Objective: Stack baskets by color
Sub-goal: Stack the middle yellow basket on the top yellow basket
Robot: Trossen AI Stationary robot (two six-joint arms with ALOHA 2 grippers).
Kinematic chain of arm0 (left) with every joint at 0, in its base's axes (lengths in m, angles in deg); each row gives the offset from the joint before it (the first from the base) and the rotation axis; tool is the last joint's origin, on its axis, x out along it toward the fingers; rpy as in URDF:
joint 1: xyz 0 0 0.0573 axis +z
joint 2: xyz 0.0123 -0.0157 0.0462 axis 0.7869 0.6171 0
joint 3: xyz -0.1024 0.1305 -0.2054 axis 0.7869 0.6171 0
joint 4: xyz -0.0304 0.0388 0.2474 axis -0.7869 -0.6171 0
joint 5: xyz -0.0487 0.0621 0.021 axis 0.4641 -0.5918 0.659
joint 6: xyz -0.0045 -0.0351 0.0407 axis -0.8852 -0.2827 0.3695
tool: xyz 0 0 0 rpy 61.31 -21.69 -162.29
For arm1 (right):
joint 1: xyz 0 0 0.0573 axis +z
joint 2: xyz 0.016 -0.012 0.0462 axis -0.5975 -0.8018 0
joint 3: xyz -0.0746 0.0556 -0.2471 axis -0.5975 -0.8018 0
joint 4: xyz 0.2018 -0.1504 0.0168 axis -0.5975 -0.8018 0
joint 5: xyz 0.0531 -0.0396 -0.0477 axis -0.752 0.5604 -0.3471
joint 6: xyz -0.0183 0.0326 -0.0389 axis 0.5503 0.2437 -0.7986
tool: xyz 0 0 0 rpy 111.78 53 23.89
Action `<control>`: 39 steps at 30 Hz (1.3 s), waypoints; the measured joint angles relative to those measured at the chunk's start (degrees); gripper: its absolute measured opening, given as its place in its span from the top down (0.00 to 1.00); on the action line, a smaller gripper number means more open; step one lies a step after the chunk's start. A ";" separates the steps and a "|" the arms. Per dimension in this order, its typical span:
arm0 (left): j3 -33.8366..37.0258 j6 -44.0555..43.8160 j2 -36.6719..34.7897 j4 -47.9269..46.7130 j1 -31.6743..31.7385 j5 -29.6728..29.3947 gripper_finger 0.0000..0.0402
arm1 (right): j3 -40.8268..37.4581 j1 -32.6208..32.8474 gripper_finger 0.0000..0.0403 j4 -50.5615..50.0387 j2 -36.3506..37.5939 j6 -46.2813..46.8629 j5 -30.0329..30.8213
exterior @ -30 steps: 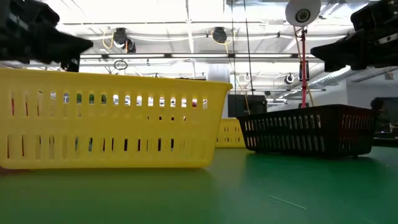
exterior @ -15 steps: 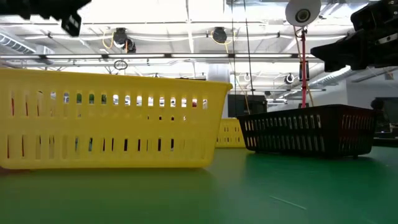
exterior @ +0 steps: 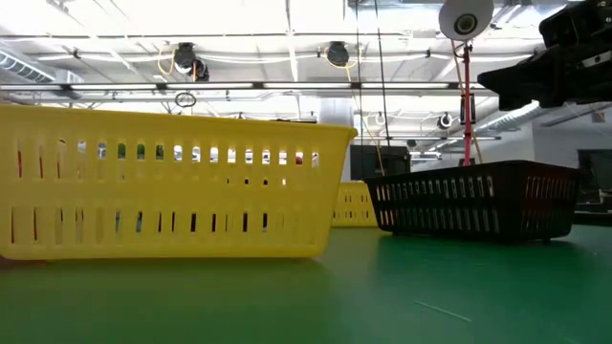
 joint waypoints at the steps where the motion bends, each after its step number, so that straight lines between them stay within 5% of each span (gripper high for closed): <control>1: -1.33 0.48 0.74 -0.87 0.00 -0.01 0.94 | 0.00 0.00 1.00 0.00 0.00 0.00 0.00; 11: -12.97 0.63 6.82 -9.96 0.02 -0.02 0.94 | 0.00 0.00 1.00 0.00 0.00 0.01 0.00; 27: -13.31 5.90 7.19 -9.76 0.02 -0.07 0.94 | 3.00 0.02 1.00 0.25 -0.83 16.46 -0.01; 39: -13.29 6.80 7.23 -6.96 0.02 -0.07 0.94 | 29.35 0.09 1.00 -11.53 -16.49 14.32 0.00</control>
